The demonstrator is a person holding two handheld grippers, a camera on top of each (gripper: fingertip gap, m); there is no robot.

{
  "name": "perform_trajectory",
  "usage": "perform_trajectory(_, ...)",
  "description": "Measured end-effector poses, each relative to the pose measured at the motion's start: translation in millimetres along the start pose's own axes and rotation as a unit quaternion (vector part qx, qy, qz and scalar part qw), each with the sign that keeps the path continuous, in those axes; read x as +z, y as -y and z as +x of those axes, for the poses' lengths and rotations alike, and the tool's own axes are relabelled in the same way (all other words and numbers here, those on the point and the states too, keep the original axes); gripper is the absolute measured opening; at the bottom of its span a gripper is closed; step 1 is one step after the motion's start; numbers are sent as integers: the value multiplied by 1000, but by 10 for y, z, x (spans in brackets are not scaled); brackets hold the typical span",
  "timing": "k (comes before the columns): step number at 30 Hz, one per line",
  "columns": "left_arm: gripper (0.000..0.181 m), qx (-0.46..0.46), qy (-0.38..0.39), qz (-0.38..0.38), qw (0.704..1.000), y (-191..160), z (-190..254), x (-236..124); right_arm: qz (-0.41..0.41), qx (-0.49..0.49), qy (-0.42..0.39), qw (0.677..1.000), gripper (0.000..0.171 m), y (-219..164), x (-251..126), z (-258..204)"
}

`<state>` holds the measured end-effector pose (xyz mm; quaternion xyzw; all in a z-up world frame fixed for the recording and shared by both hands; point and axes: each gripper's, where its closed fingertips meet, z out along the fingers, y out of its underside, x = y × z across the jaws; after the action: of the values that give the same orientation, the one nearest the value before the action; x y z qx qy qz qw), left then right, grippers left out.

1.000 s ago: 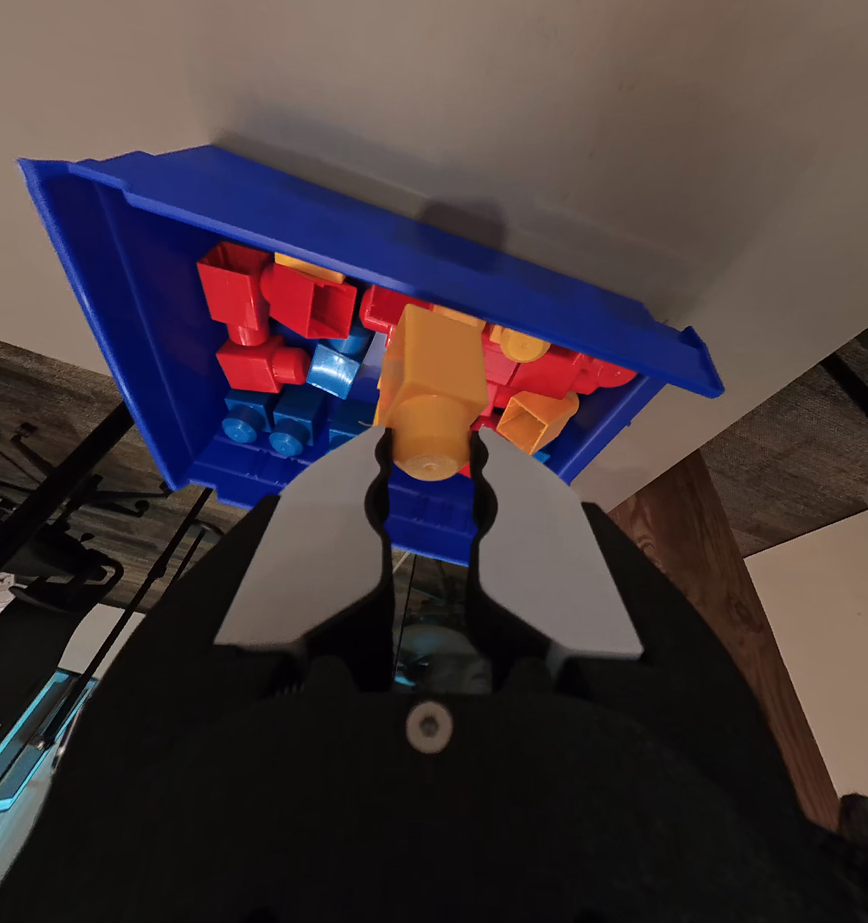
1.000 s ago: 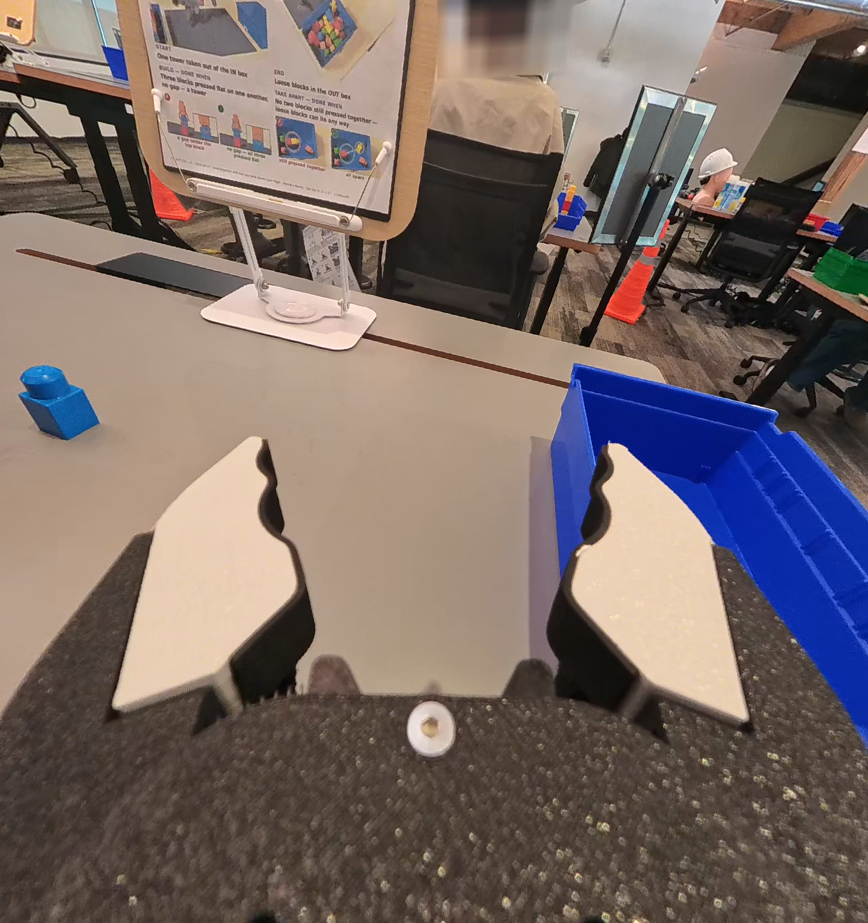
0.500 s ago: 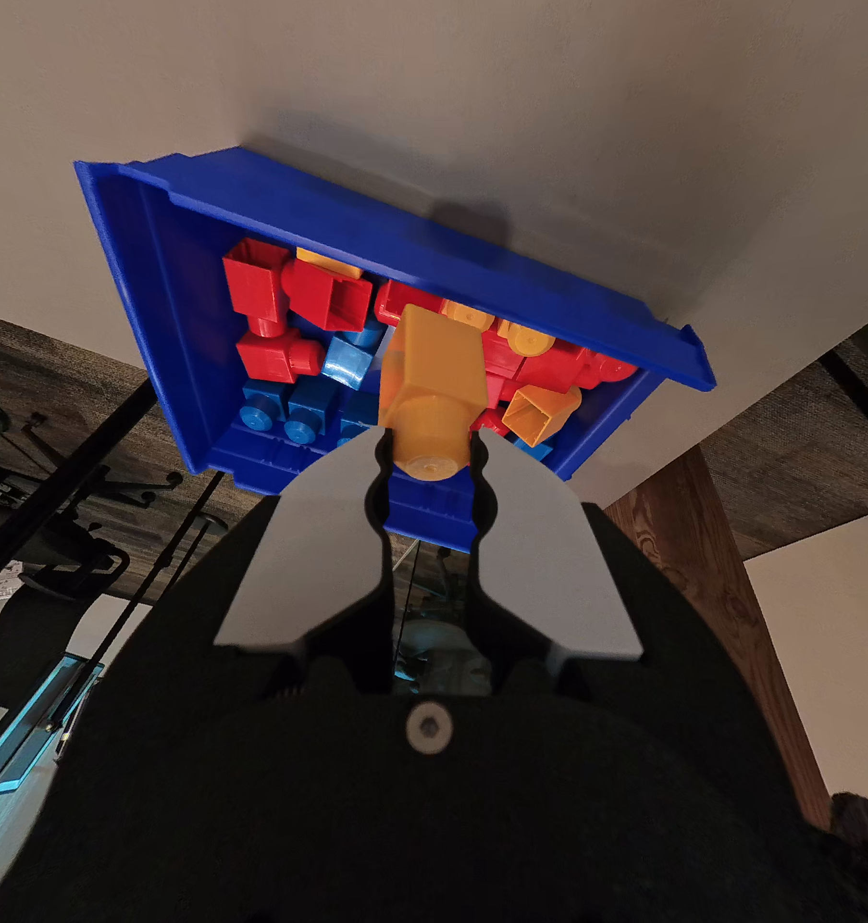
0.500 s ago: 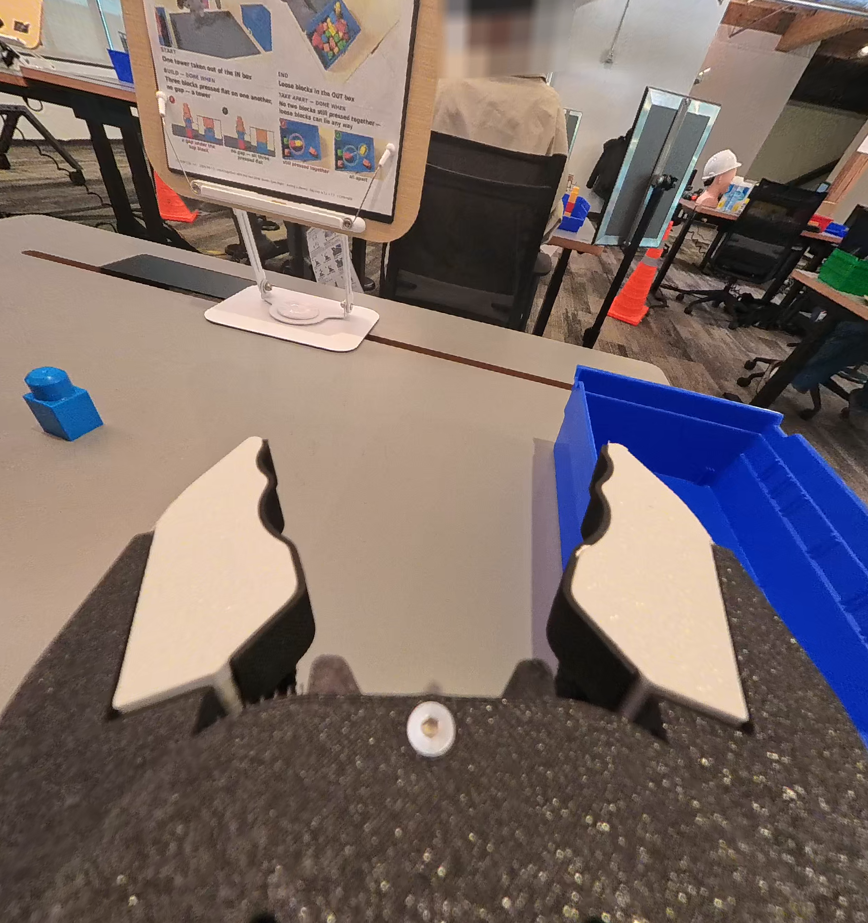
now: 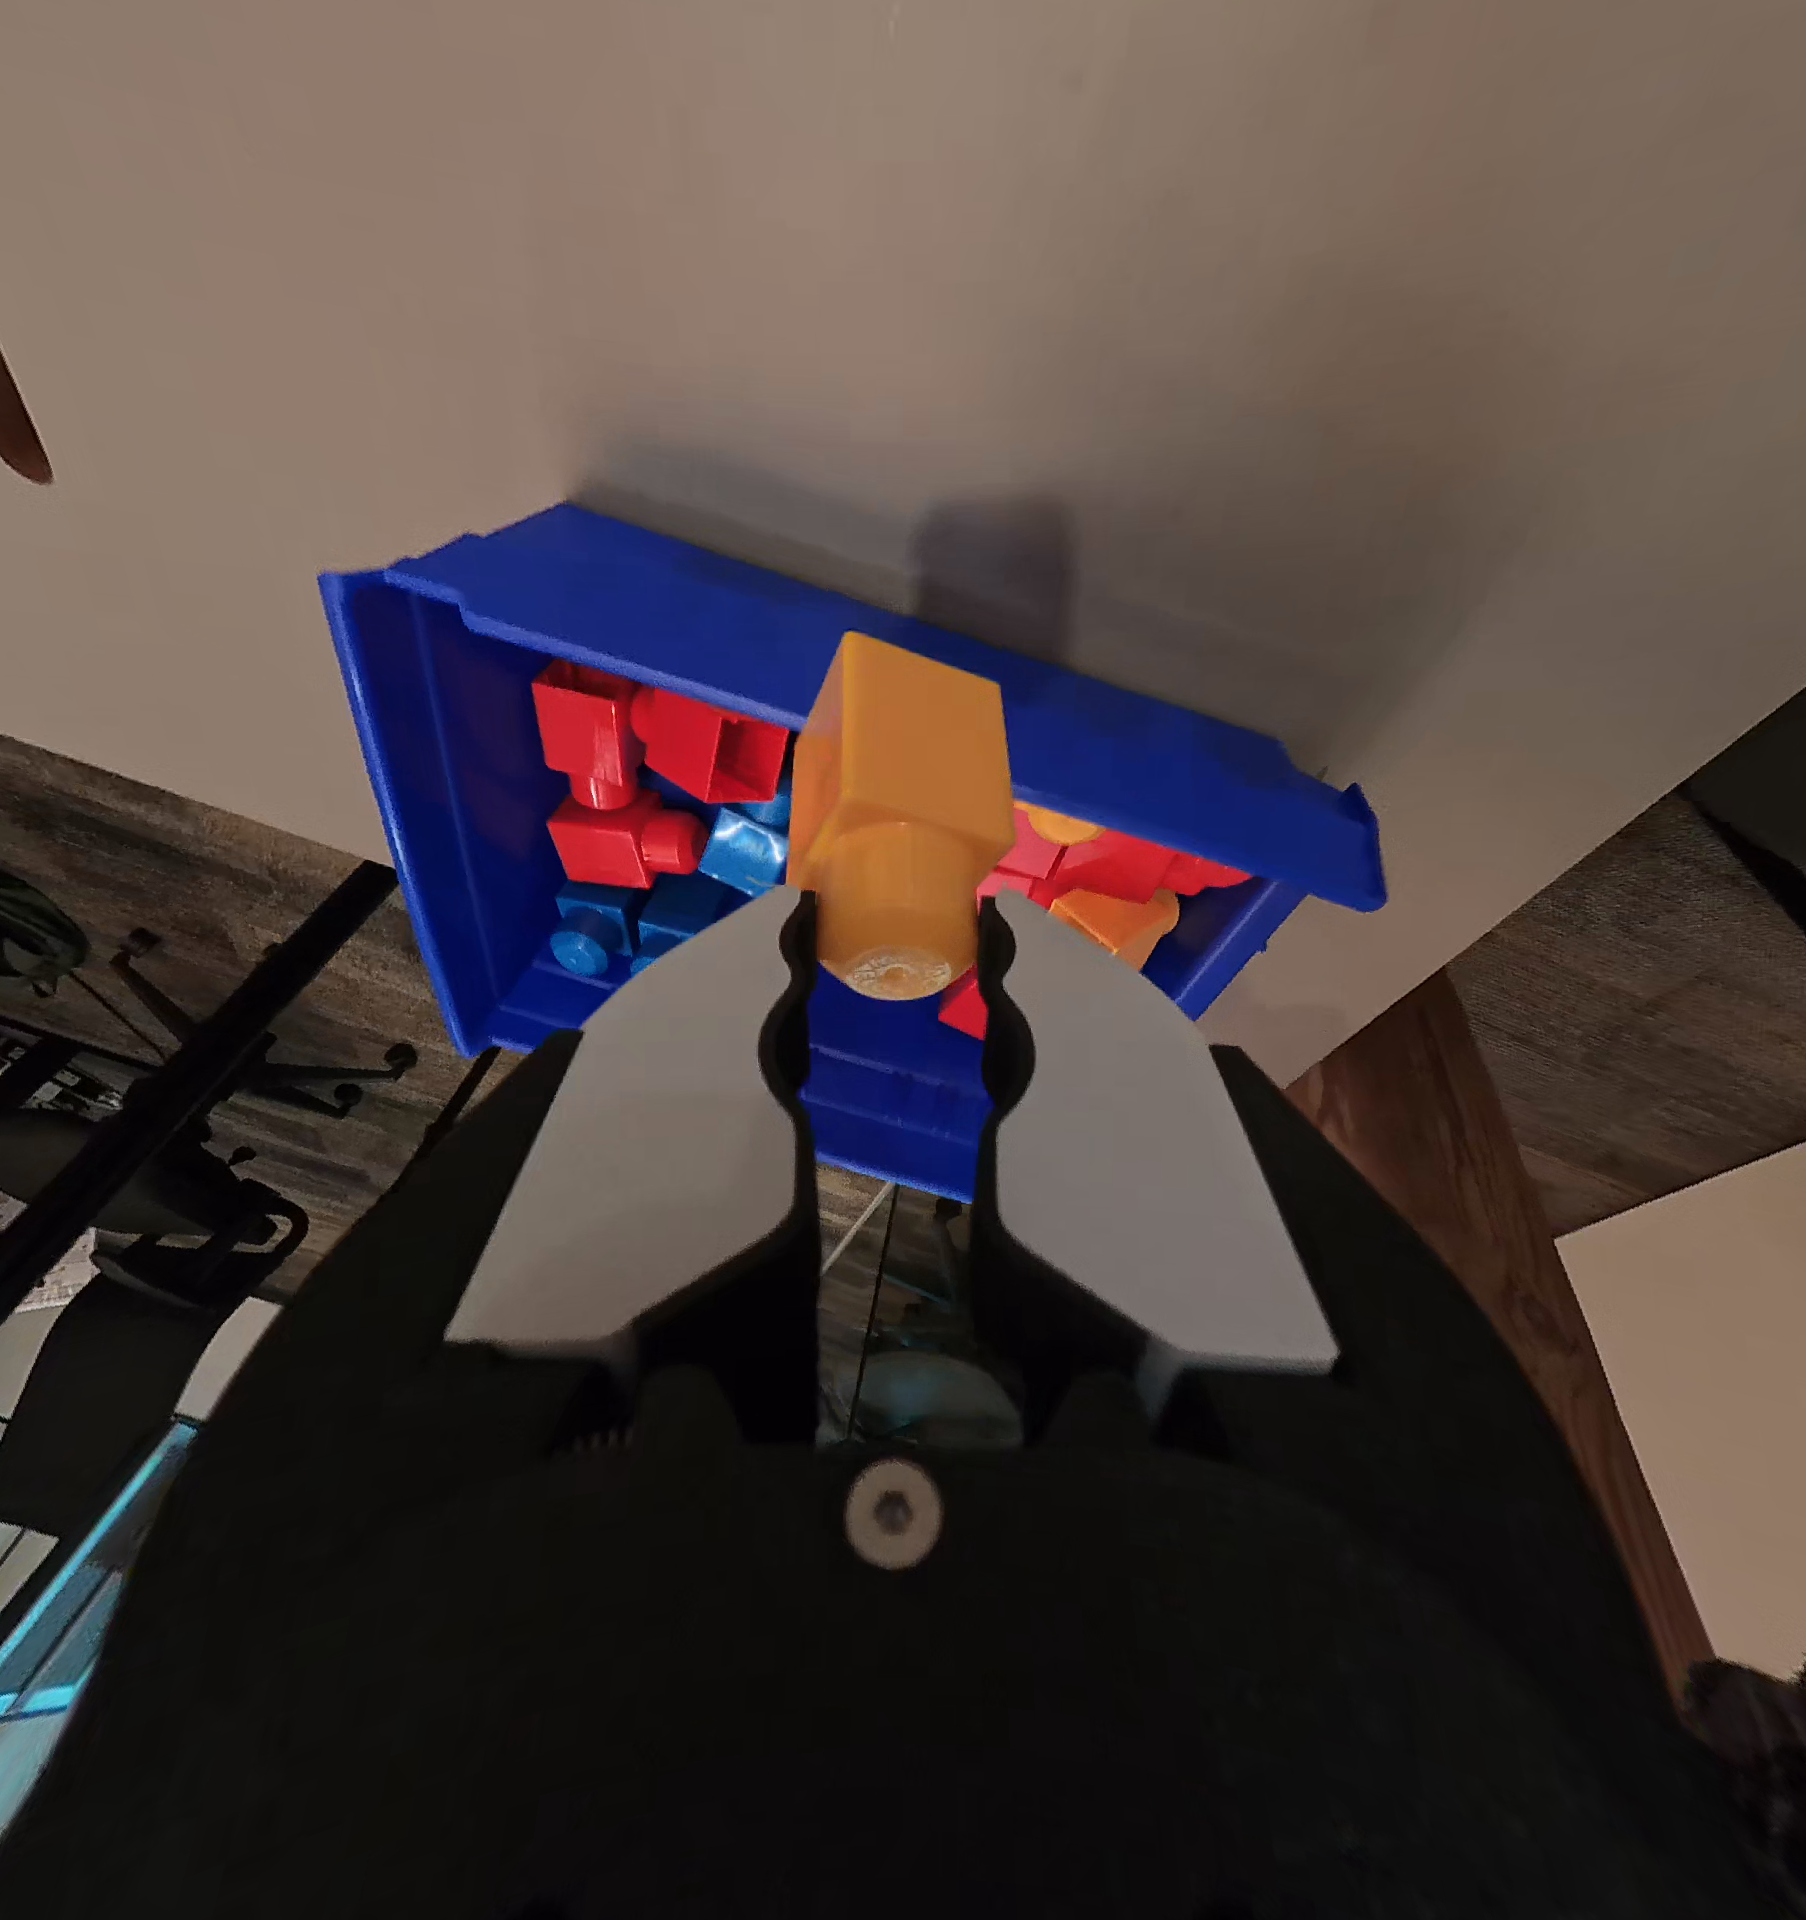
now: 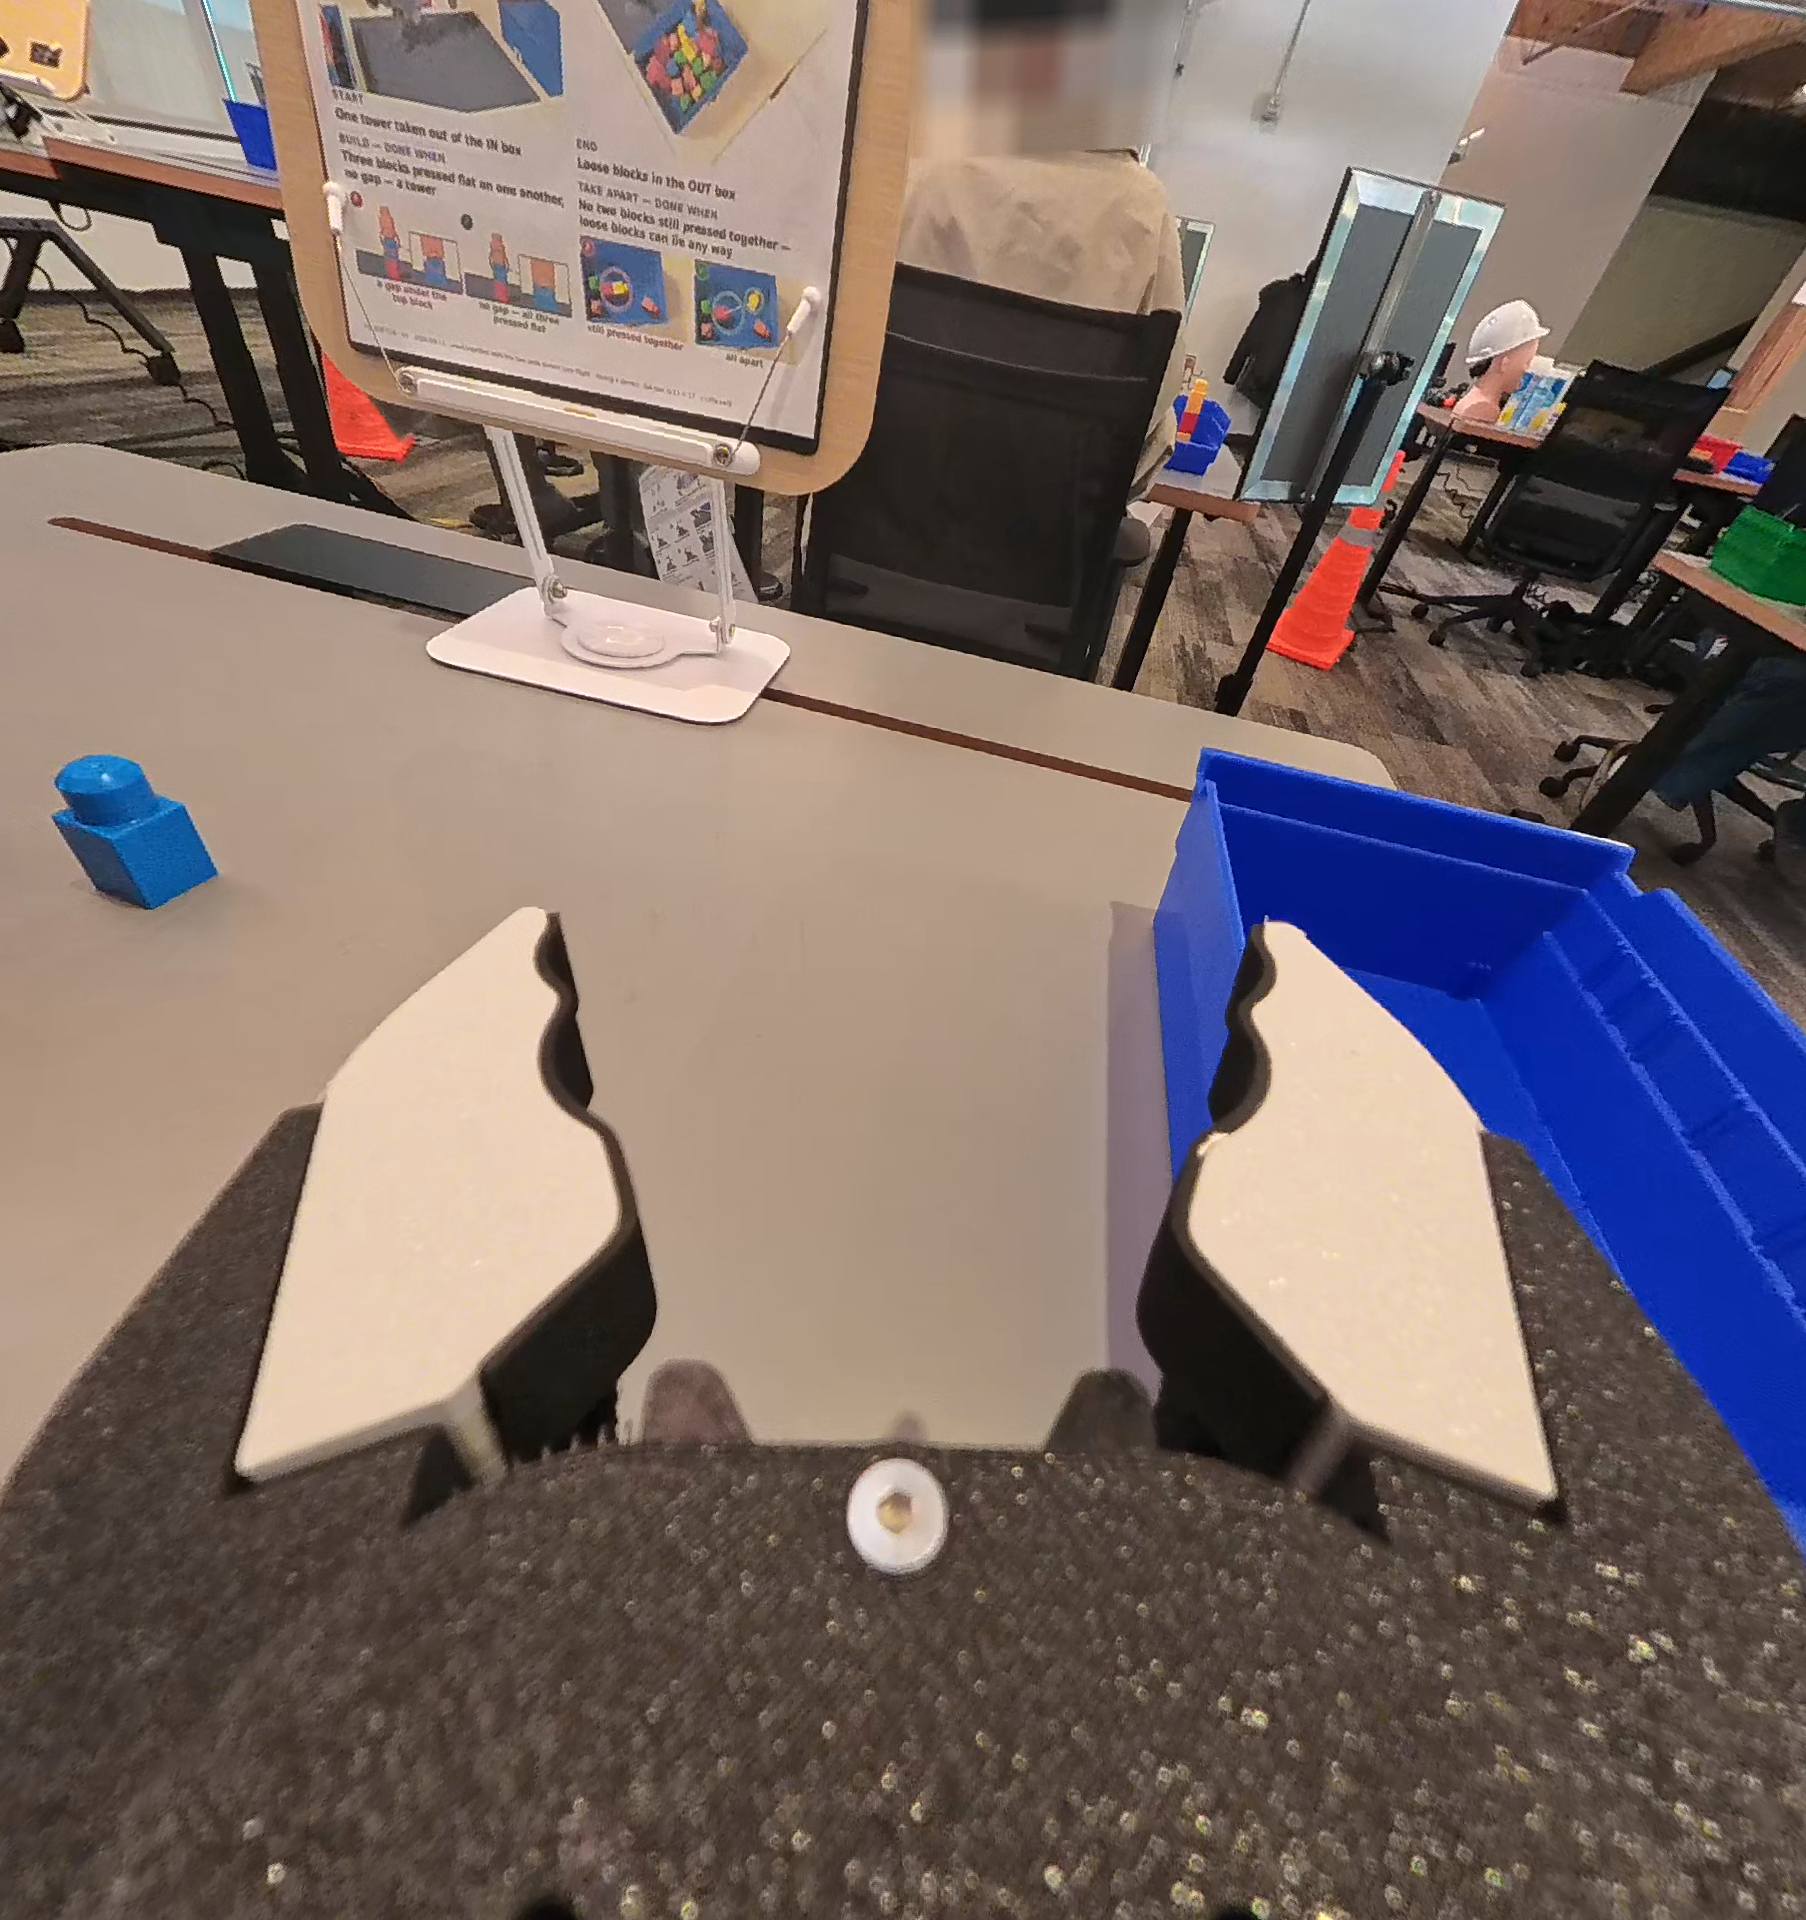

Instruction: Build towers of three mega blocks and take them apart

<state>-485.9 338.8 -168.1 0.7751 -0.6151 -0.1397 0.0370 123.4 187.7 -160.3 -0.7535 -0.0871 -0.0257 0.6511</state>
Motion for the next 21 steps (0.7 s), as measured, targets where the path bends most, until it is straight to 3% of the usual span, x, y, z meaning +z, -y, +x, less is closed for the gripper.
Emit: perform_trajectory(21,29,47,-13,48,998,564,177,-6,-17,-18,40,999,118,-35,142,-277)
